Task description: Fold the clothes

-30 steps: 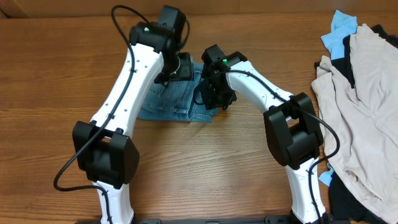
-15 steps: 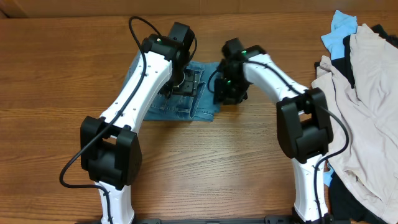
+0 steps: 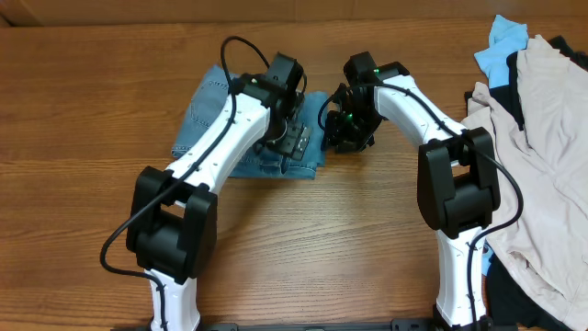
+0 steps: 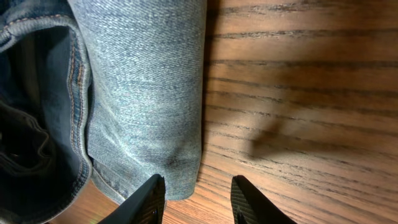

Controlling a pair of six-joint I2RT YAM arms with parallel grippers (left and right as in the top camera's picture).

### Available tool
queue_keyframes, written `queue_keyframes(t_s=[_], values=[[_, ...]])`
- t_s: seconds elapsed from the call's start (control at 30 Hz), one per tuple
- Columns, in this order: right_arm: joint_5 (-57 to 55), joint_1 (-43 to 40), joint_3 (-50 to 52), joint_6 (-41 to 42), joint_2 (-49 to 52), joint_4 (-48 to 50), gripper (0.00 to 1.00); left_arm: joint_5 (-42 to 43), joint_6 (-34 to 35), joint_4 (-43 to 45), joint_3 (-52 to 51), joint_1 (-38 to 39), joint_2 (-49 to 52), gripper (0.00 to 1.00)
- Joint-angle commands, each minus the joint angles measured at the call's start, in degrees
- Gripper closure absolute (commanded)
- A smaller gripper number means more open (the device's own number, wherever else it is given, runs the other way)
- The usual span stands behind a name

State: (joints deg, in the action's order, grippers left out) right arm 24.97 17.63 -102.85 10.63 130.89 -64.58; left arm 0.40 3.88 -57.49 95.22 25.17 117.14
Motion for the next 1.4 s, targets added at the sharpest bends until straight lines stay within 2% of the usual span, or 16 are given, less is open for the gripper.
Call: queue_keyframes(t_s=[0.0,0.03,0.43,0.53,0.57,0.77,1.23,1.33,1.37], values=[[0.6,0.1,-1.6,-0.3,-0.9,0.0,0.62,-3.8,-3.3,3.6,-5.4,0.5,-0.2,0.10],[0.6,0.1,-1.6,-0.3,-0.9,0.0,0.62,-4.6,-3.3,5.0,-7.1,0.5,-0.2,0.13],[0.6,0.1,-1.6,-0.3,-0.9,0.0,0.62,-3.0,-3.7,8.4,-12.0,0.5,-0.2,0.12],[0.6,0.1,-1.6,-0.3,-0.9,0.2,0.62,-1.2,-2.1,9.3,-10.6,0.6,-0.2,0.08],[0.6,0.1,-1.6,-0.3,-0.9,0.2,0.62,-1.2,-1.7,9.2,-9.6,0.6,-0.3,0.00],[0.6,0.1,-1.6,-0.3,-0.9,0.5,0.62,-1.2,0.9,8.1,-2.0,0.9,-0.6,0.00],[0.6,0.1,-1.6,-0.1,-0.9,0.1,0.62,-6.2,2.2,13.2,-4.1,3.1,6.4,0.00],[0.6,0.1,-1.6,-0.1,-0.9,0.0,0.62,-9.3,2.2,13.2,-4.1,3.1,7.8,0.04],[0.6,0.1,-1.6,-0.2,-0.9,0.0,0.62,-10.6,2.1,13.1,-4.1,3.1,8.2,0.11]])
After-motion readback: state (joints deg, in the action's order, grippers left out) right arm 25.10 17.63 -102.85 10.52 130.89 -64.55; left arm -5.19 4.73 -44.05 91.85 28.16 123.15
